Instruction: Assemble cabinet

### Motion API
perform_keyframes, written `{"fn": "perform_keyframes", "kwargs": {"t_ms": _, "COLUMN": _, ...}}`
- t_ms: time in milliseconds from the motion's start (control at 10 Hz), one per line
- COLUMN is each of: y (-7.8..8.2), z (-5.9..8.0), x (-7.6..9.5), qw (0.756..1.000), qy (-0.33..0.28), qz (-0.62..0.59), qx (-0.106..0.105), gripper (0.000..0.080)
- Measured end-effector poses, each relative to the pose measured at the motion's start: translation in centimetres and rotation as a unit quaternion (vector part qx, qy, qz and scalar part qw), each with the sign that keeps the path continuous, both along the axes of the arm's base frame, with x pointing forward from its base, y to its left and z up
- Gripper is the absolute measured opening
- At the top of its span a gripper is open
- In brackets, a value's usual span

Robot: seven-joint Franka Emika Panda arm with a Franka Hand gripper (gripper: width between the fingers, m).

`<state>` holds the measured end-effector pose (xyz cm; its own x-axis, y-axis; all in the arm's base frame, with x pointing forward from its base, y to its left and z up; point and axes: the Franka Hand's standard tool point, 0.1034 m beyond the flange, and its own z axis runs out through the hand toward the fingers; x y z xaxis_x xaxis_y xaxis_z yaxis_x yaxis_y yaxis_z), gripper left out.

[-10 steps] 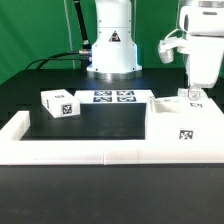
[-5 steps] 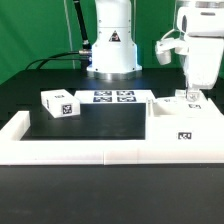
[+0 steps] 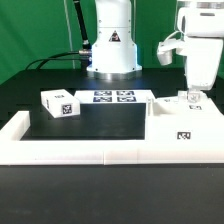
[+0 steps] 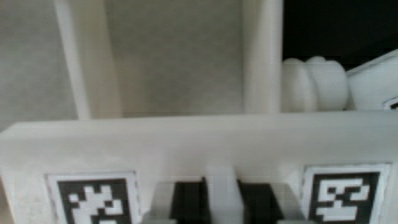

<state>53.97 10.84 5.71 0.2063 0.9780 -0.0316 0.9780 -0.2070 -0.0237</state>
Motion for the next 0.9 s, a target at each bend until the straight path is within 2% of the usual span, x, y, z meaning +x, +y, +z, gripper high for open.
{"fn": "perform_keyframes", "kwargs": {"t_ms": 200, "y": -0.1, "z": 0.0, "x": 0.3, "qw": 1.0, "qy": -0.002, "qz": 0.004, "qx": 0.001, "gripper": 0.007}}
{"fn": "perform_keyframes", "kwargs": {"t_ms": 600, "y": -0.5, "z": 0.0, "x": 2.8, "qw": 1.0, "qy": -0.011, "qz": 0.009, "qx": 0.003, "gripper": 0.007}}
{"fn": "perform_keyframes", "kwargs": {"t_ms": 900, "y": -0.8, "z": -0.1, "x": 3.8, "qw": 1.0, "qy": -0.011, "qz": 0.006, "qx": 0.003, "gripper": 0.007}}
